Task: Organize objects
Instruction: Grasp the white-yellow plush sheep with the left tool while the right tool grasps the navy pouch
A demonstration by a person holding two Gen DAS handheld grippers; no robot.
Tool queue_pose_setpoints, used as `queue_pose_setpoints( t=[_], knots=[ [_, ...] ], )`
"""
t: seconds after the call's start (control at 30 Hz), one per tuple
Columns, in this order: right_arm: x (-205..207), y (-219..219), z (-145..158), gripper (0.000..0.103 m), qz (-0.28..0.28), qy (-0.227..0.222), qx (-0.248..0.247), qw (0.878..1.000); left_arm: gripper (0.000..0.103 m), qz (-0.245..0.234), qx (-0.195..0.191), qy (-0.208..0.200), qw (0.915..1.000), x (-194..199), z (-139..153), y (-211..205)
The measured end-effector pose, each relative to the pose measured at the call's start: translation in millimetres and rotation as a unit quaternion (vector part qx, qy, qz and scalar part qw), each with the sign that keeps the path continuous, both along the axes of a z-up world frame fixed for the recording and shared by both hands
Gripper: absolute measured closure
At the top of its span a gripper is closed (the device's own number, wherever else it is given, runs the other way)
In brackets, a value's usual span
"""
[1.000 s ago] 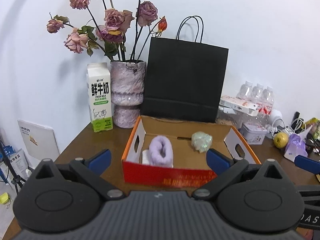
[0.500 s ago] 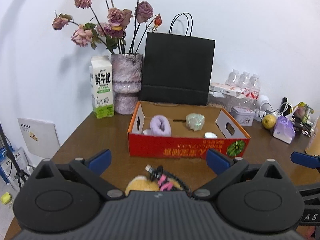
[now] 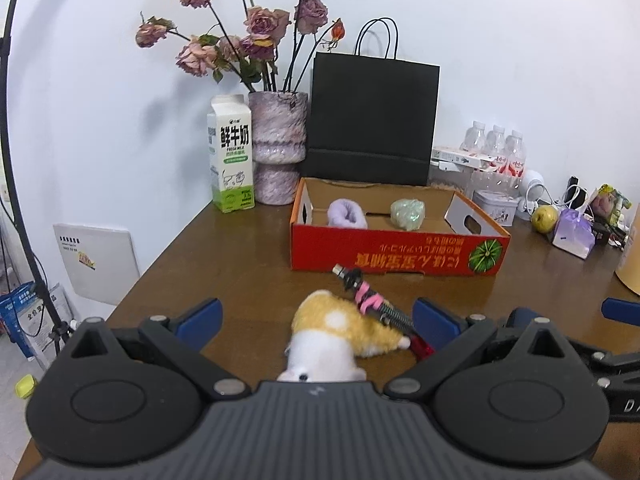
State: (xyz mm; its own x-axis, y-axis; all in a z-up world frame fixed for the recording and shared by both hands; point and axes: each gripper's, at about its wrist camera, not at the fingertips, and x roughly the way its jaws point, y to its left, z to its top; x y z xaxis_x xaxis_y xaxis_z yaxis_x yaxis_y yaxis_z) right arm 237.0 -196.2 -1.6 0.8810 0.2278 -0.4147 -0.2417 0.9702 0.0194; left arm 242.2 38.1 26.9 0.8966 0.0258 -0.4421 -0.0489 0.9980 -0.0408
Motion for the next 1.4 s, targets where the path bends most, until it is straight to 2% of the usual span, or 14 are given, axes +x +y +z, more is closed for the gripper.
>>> queue_pose_setpoints(
  t=[0.33, 0.73, 1.13, 1.4],
  knots=[
    [-17, -4, -16, 0.000, -0.007, 0.022, -0.010, 1.000, 0.000, -0.008, 0.001, 0.006, 0.9999, -27, -15, 7],
    [-29, -19, -34, 0.000, -0.031, 0.038, -0.007, 0.999, 0.000, -0.019, -0.005, 0.028, 0.9994, -37, -31, 16],
    [-16, -19, -41, 0.000, -0.036, 0.046, -0.011, 0.998, 0.000, -0.027, -0.010, 0.053, 0.9982, -14, -52, 16],
    [29, -8, -35, 0.000, -0.071, 0.075, -0.008, 0.995, 0.000, -0.035, 0.000, 0.056, 0.9978, 16, -48, 7]
  ],
)
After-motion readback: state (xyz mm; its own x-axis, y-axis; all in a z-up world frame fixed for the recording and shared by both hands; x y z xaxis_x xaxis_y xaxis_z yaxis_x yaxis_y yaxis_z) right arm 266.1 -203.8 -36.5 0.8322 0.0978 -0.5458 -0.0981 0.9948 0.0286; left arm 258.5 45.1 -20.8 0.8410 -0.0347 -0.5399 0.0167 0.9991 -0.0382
